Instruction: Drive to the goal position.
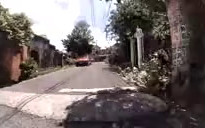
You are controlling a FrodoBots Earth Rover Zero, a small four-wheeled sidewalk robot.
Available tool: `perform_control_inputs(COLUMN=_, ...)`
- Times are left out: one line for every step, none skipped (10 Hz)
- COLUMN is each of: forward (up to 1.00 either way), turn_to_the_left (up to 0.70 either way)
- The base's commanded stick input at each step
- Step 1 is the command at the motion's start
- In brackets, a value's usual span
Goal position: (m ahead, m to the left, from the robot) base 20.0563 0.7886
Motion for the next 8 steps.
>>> perform_control_inputs(forward=0.50, turn_to_the_left=0.00)
perform_control_inputs(forward=0.50, turn_to_the_left=0.00)
perform_control_inputs(forward=0.50, turn_to_the_left=0.00)
perform_control_inputs(forward=0.50, turn_to_the_left=0.00)
perform_control_inputs(forward=0.50, turn_to_the_left=0.00)
perform_control_inputs(forward=0.50, turn_to_the_left=0.00)
perform_control_inputs(forward=0.50, turn_to_the_left=0.00)
perform_control_inputs(forward=0.50, turn_to_the_left=0.00)
